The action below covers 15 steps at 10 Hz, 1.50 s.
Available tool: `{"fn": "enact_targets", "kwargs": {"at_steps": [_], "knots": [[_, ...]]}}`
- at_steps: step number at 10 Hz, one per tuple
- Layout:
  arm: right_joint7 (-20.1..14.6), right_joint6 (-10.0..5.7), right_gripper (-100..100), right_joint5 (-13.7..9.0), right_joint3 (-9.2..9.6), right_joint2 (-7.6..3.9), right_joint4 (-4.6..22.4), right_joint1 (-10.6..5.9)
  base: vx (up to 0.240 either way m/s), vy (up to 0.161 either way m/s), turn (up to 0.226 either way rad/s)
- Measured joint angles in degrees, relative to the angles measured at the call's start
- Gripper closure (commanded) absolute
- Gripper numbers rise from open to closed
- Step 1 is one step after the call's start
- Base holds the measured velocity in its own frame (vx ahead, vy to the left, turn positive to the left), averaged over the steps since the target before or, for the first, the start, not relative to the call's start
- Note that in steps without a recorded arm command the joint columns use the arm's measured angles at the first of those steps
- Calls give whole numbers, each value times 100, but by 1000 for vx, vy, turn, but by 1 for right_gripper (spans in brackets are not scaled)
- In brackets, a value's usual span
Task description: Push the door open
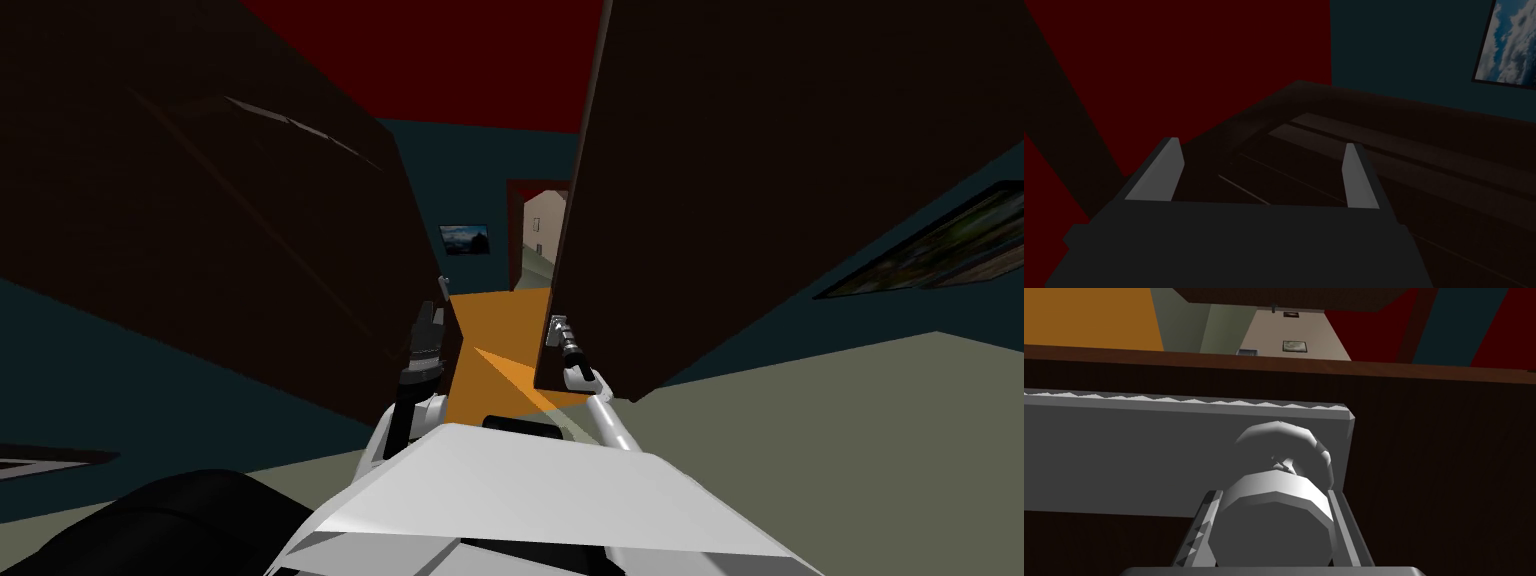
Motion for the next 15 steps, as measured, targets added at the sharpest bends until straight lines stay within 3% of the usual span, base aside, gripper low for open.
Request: {"fn": "enact_targets", "kwargs": {"at_steps": [2,4,5,9,12,13,15], "knots": [[40,-4,100,-24,-141,-25,63,-80,202,97,-98],[72,4,100,-53,-290,-98,-13,-15,188,107,-108],[109,-10,-100,-69,-405,-113,8,-36,-68,73,-61],[86,11,-100,-95,-393,-120,-40,-13,-185,57,-21],[58,15,-100,-123,-383,-47,-50,-8,-228,60,-31],[54,0,-100,-129,-381,15,-40,-1,-100,30,-11],[60,-10,-100,-130,-390,-4,-43,12,123,9,21]]}}
